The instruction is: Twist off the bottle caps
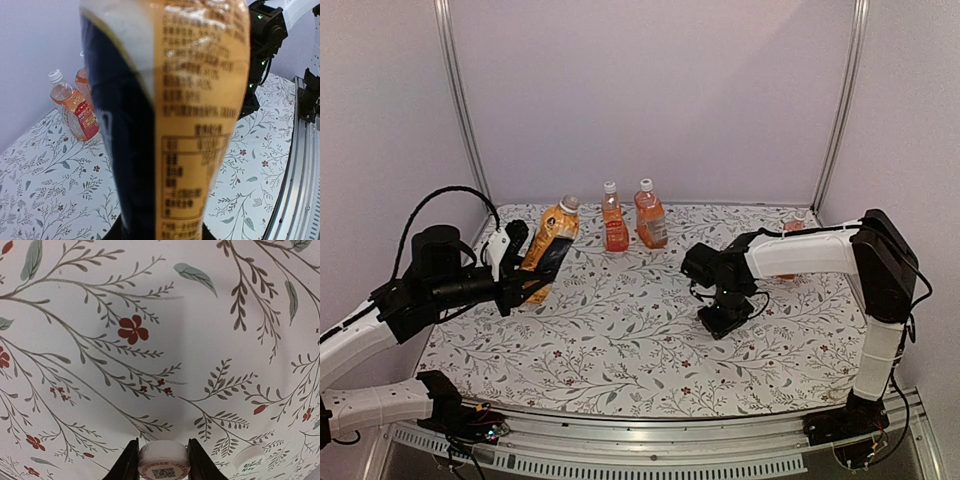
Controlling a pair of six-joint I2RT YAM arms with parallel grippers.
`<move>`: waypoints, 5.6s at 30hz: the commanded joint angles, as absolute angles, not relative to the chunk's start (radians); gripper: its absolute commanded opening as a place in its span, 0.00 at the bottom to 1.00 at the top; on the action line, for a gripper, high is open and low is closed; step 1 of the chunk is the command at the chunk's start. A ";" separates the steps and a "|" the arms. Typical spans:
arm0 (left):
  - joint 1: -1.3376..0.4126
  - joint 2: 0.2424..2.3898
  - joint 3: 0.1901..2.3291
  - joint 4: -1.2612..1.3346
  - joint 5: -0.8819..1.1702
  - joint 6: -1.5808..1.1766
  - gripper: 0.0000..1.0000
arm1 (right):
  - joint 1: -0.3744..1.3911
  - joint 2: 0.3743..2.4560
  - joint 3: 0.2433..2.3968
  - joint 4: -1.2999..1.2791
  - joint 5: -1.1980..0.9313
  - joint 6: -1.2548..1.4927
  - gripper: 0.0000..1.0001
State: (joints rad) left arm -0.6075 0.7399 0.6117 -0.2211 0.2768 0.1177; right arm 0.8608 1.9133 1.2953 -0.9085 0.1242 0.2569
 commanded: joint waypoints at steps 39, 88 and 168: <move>-0.640 0.770 0.683 -0.219 0.575 0.201 0.18 | 1.147 1.712 1.787 -0.227 -0.196 0.191 0.57; -0.436 0.587 0.405 -0.102 0.417 -0.084 1.00 | 0.647 1.632 1.476 -0.495 0.410 0.072 0.00; -0.329 0.698 0.445 -0.078 0.431 -0.114 1.00 | 0.679 2.562 2.352 -0.453 0.166 -0.041 0.76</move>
